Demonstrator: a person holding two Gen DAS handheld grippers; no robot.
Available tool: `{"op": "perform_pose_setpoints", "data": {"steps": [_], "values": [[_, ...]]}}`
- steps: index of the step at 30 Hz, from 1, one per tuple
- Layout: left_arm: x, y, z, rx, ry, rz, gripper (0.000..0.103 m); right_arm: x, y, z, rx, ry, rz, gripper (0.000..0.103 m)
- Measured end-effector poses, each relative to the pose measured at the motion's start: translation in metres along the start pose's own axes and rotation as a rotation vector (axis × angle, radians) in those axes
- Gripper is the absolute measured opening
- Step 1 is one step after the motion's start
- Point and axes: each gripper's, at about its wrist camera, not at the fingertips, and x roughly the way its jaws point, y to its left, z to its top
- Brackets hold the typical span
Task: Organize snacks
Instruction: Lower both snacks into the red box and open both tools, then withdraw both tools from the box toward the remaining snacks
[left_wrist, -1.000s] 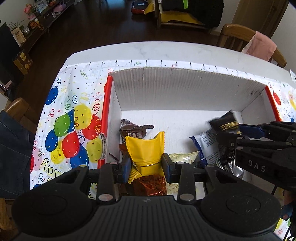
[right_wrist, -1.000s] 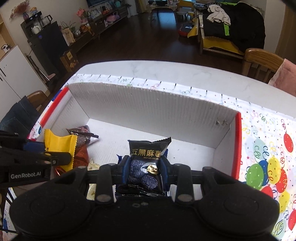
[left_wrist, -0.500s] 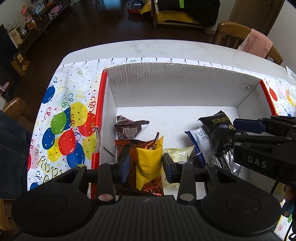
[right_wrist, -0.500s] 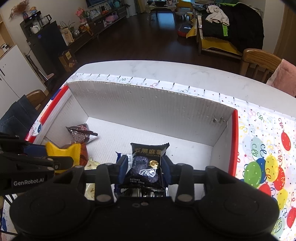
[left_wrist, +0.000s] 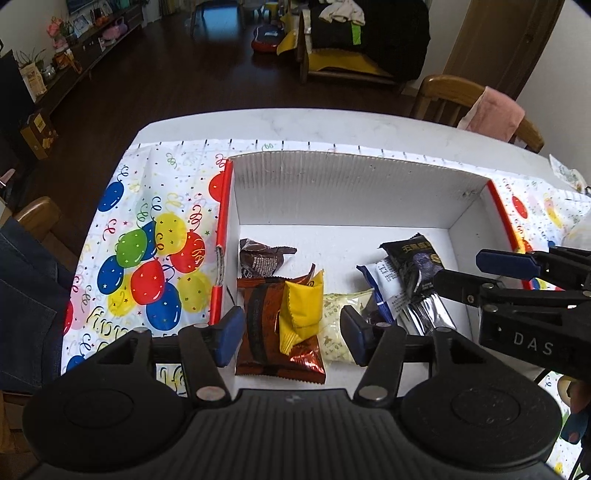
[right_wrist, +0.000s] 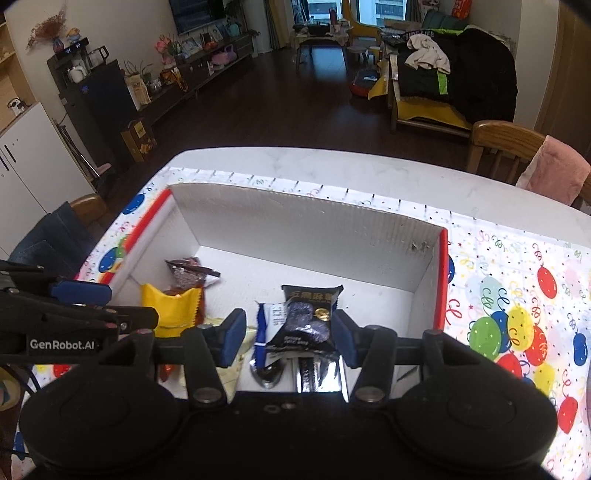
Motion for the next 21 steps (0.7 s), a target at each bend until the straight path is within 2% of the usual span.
{"op": "perform_pose_setpoints", "data": {"steps": [8, 10, 11, 12, 17, 21], "values": [[-0.031, 0.009, -0.018, 0.007, -0.054, -0.035, 0.061, -0.032, 0.018, -0.013, 0.017, -0.038, 0.008, 0.053], [-0.04, 0.012, -0.025, 0.006, -0.062, -0.053, 0.061, -0.04, 0.024, -0.018, 0.02, -0.047, 0.013, 0.057], [-0.044, 0.013, -0.028, 0.011, -0.07, -0.055, 0.061, -0.044, 0.026, -0.02, 0.02, -0.053, 0.011, 0.064], [-0.049, 0.013, -0.032, 0.017, -0.079, -0.057, 0.061, -0.049, 0.029, -0.023, 0.02, -0.061, 0.009, 0.068], [-0.072, 0.016, -0.047, 0.034, -0.119, -0.067, 0.061, -0.07, 0.041, -0.036, 0.021, -0.087, 0.012, 0.068], [-0.09, 0.017, -0.061, 0.051, -0.161, -0.071, 0.069, -0.085, 0.045, -0.047, 0.042, -0.114, 0.022, 0.076]]}}
